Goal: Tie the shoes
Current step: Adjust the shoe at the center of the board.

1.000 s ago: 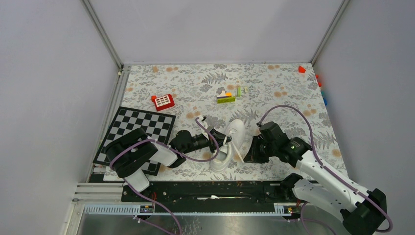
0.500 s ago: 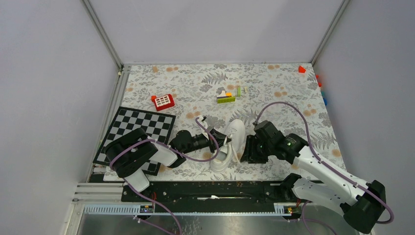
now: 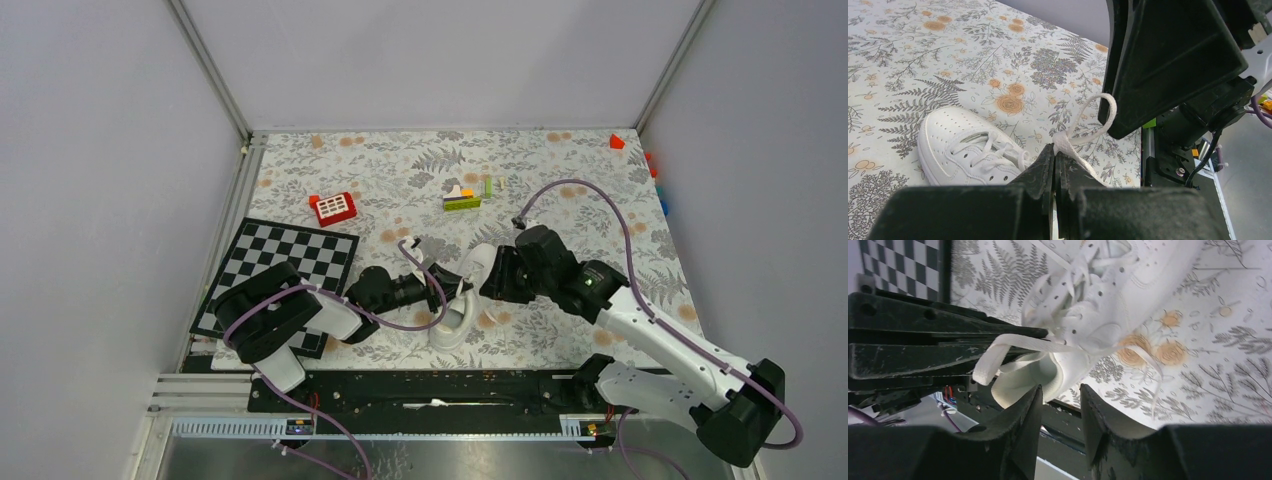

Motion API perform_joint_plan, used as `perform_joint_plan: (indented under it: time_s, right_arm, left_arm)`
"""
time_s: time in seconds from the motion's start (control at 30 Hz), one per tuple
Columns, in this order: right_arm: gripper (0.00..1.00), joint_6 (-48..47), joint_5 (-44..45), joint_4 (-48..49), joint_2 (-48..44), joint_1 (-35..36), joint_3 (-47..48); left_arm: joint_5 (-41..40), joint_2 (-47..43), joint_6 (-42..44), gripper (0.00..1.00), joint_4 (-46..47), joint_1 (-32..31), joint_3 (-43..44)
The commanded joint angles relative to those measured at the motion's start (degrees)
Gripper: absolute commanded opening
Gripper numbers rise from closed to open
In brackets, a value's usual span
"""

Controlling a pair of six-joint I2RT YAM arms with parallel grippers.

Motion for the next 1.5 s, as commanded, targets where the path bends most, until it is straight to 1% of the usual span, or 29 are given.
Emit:
perform_joint_plan:
  time_s: [0.0, 0.07, 0.17, 0.2, 0.33, 0.47, 0.6, 0.63, 0.67, 0.77, 0.83, 0.9, 1.03, 1.2, 1.3, 1.47]
  right_arm:
    - [0.40, 1.84, -0.38, 11.40, -3.27, 2.09, -5.25]
    - [0.43, 4.42, -0.47, 13.47, -3.74, 3.53, -7.91]
    - [0.58, 8.04, 0.71, 14.65, -2.68, 6.98, -10.06]
    - [0.60, 8.90, 1.27, 14.74, -2.10, 8.12, -10.46]
    - [0.61, 12.76, 2.13, 17.45, 0.02, 10.79, -12.09]
    - [0.61, 15.66, 4.37, 20.87, 2.04, 11.40, -13.62]
    - [0.54, 17.80, 5.75, 23.09, 5.10, 11.42, -14.97]
    - [0.50, 17.83, 5.96, 23.63, 5.87, 11.42, -15.04]
    - [0.46, 17.66, 6.14, 24.10, 6.57, 11.42, -15.06]
    - [0.22, 16.51, 7.52, 22.36, 7.19, 11.42, -14.37]
    - [0.10, 14.96, 9.26, 21.02, 5.75, 11.42, -14.04]
    - [0.01, 11.03, 10.18, 18.70, 4.16, 11.14, -13.21]
    - [0.00, 1.47, 9.74, 11.85, 3.91, 9.57, -9.76]
    - [0.00, -8.19, 1.05, 9.77, 5.73, 4.58, -8.06]
    - [0.00, -12.76, 0.74, 6.77, 7.03, 3.16, -5.02]
    - [0.00, -17.90, 2.12, 3.09, 10.56, 2.85, -0.27]
  left_arm:
    - [-1.75, -2.53, -0.94, 0.00, 5.08, 0.35, -0.72]
    - [-2.01, -2.83, -0.86, 0.00, 4.95, 0.38, -0.82]
    - [-1.98, -3.02, -0.68, 0.00, 4.62, 0.34, -0.75]
    - [-1.98, -3.03, -0.68, 0.00, 4.63, 0.38, -0.67]
    - [-1.74, -2.58, -0.85, 0.00, 4.64, 0.37, -0.35]
    - [-1.47, -2.59, -0.94, 0.00, 4.64, 0.34, -0.39]
    - [-1.42, -2.47, -0.93, 0.00, 4.64, 0.35, -0.40]
    - [-1.36, -2.40, -0.94, 0.00, 4.64, 0.41, -0.40]
    - [-1.32, -2.36, -0.99, 0.00, 4.64, 0.39, -0.40]
    - [-1.35, -2.53, -0.99, 0.00, 4.64, 0.38, -0.47]
    - [-1.50, -2.84, -0.99, 0.00, 4.64, 0.38, -0.72]
    - [-1.51, -3.26, -0.96, 0.00, 4.64, 0.34, -0.98]
    - [-1.53, -3.73, -1.15, 0.00, 4.64, 0.39, -1.43]
    - [-1.37, -3.91, -2.52, 0.00, 4.64, 0.26, -1.77]
    - [-1.46, -4.23, -2.88, 0.00, 4.72, 0.07, -2.14]
    - [-2.09, -4.23, -2.87, 0.00, 4.72, -0.26, -2.26]
